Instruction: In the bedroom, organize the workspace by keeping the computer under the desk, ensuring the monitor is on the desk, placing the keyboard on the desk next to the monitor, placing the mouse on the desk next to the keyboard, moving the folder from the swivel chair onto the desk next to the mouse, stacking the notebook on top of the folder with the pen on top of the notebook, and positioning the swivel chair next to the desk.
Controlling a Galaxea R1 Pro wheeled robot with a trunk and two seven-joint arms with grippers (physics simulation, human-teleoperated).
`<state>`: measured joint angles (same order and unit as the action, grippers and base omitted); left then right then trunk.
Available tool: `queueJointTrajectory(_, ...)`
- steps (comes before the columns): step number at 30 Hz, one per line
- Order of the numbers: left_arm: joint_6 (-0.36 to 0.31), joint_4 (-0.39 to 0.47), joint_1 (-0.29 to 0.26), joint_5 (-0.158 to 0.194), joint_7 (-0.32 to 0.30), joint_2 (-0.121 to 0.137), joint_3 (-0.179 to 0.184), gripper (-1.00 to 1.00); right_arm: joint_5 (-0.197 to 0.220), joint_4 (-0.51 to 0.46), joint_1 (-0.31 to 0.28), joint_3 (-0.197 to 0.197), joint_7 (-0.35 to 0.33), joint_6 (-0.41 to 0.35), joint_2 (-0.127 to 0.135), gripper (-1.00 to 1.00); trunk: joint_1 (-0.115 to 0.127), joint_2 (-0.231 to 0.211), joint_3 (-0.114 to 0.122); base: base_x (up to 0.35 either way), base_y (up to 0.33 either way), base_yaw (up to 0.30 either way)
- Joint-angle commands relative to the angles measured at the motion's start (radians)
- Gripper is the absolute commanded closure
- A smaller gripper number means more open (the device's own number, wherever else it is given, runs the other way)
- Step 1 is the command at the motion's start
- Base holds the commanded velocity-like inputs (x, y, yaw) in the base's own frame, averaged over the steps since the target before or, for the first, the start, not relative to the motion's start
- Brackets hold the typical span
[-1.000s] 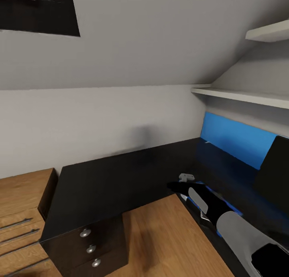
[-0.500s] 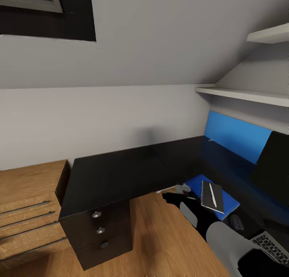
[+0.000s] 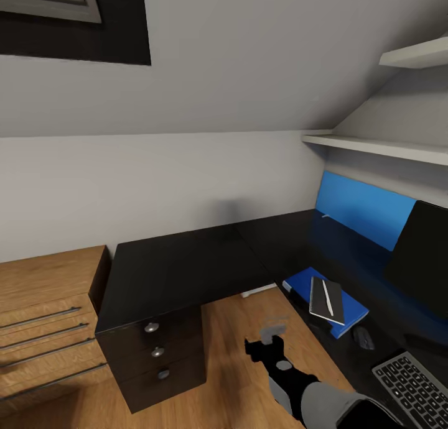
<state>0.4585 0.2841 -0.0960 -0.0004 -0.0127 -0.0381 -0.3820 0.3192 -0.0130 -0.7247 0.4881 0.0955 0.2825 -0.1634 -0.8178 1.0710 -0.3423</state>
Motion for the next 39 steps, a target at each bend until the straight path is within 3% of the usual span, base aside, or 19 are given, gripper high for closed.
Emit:
queueJointTrajectory(1,0.005,0.0,-0.001,-0.001,-0.001,0.0,-0.003,-1.0,-0.023,0.013,0.03,0.008,0.004,0.027,-0.006,-1.0,0.0,0.001,-0.001,-0.003,0.0,0.0)
queueJointTrajectory(8,0.003,-0.001,-0.001,-0.001,0.0,0.0,-0.004,-1.0,-0.066,0.031,0.129,0.002,0.004,0.065,-0.011,-1.0,0.023,-0.041,0.018,-0.001,0.0,0.0)
queueJointTrajectory(20,-0.005,0.001,-0.001,0.001,0.002,-0.004,-0.004,-1.0,-0.078,0.034,0.223,0.001,0.004,0.108,0.004,-1.0,0.069,-0.125,0.055,0.0,0.0,0.0)
queueJointTrajectory(39,-0.008,-0.013,-0.001,-0.002,-0.007,-0.035,-0.004,-1.0,-0.082,0.034,0.256,0.003,0.005,0.16,0.009,-1.0,0.142,-0.258,0.104,0.0,0.0,-0.072)
